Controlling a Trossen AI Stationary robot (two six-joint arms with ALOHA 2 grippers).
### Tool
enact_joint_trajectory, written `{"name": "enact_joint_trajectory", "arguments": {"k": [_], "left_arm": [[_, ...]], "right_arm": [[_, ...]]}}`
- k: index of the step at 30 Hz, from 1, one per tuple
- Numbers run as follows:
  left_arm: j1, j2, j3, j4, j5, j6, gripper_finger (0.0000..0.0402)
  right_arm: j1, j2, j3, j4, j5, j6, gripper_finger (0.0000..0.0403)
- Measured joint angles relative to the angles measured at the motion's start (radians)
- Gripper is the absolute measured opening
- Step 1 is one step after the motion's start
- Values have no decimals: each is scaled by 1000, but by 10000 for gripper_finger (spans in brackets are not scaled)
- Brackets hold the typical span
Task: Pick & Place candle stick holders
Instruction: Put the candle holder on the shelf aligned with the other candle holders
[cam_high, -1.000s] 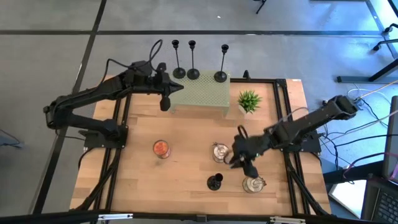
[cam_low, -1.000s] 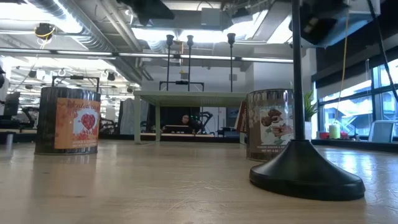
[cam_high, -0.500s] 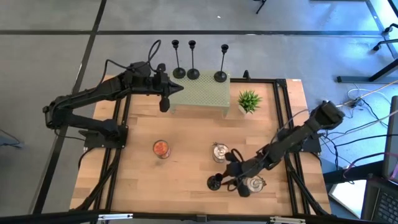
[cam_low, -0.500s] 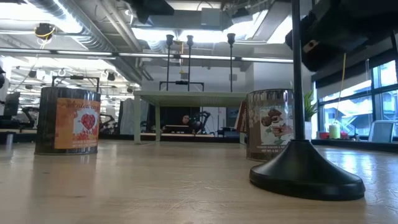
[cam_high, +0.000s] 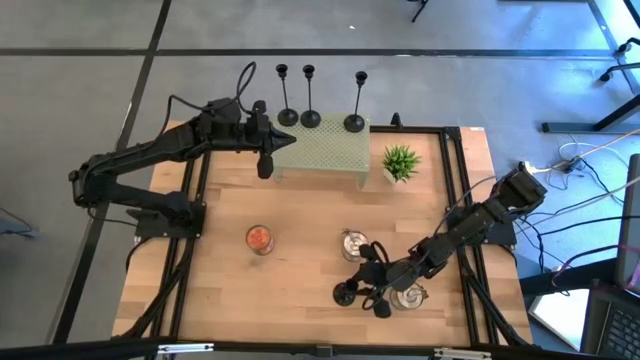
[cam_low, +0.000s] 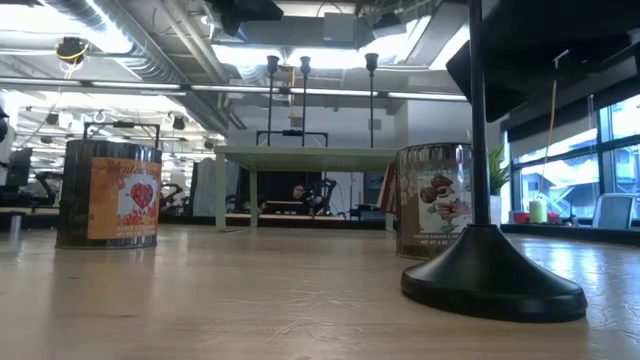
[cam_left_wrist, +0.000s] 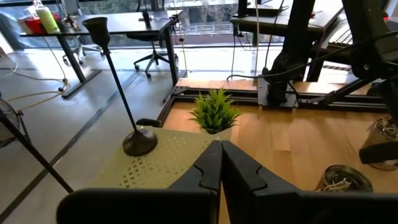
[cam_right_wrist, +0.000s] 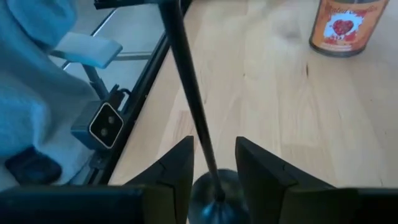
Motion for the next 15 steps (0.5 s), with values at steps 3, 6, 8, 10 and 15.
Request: {"name": "enact_joint_trajectory", "arguments": {"k": [3, 6, 8, 10, 15], "left_arm": [[0, 0, 0, 0, 0, 0, 4], [0, 0, 0, 0, 0, 3, 2], [0, 0, 0, 0, 0, 12, 2], [0, 0, 0, 0, 0, 16, 3], [0, 0, 0, 0, 0, 17, 5]], "right_arm": [[0, 0, 0, 8, 21, 1, 107], [0, 0, 0, 9, 58, 2, 82], [-3, 0, 0, 6, 62, 22, 62], [-6, 0, 0, 5, 62, 48, 44], [-25, 0, 0, 8, 62, 81, 32]]}}
